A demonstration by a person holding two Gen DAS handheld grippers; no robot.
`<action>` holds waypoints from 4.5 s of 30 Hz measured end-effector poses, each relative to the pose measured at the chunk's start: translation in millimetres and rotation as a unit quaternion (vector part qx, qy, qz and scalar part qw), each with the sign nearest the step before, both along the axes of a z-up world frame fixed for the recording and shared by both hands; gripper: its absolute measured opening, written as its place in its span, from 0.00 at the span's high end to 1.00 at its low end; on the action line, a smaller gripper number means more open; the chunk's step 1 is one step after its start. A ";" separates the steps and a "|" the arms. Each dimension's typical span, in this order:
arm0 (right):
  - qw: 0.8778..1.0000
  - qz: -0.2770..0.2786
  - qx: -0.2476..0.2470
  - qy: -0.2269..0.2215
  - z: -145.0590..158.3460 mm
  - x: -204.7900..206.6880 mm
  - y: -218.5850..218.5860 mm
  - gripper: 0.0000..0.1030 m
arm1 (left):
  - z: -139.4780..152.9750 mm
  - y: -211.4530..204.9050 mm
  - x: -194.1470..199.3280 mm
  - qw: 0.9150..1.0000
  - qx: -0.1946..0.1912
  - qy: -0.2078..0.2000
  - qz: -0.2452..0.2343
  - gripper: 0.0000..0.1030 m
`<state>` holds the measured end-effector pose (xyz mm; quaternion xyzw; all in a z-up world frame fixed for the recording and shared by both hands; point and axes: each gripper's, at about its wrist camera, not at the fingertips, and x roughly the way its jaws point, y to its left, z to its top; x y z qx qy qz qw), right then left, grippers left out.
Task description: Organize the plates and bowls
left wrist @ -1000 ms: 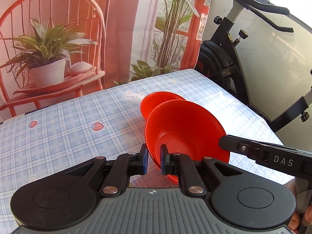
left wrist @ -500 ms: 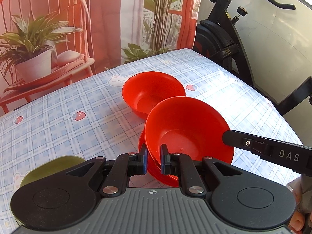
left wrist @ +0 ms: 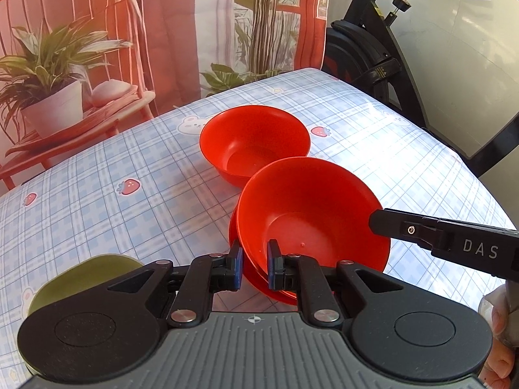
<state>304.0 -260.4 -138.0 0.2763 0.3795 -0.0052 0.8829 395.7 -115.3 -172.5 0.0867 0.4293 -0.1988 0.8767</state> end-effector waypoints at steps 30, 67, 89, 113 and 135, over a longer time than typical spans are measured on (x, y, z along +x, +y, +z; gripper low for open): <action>0.999 0.006 -0.038 -0.016 1.5 29.0 -16.5 0.91 | 23.7 8.3 35.9 0.998 -0.049 -0.018 0.024 0.58; 0.999 0.036 -0.024 -0.001 -11.6 128.2 -15.1 0.93 | 10.9 10.0 87.9 0.994 -0.089 -0.006 0.061 0.86; 0.998 0.031 -0.034 -0.030 42.9 47.6 8.3 0.92 | 47.9 26.5 3.7 0.994 -0.089 -0.047 0.039 0.86; 0.999 0.026 -0.028 0.006 10.3 11.8 7.2 0.92 | 8.7 19.9 -11.3 0.998 -0.065 -0.002 0.026 0.85; 0.999 0.025 -0.023 0.011 0.9 8.7 5.8 0.92 | 1.1 16.8 -9.0 0.999 -0.046 0.009 0.015 0.85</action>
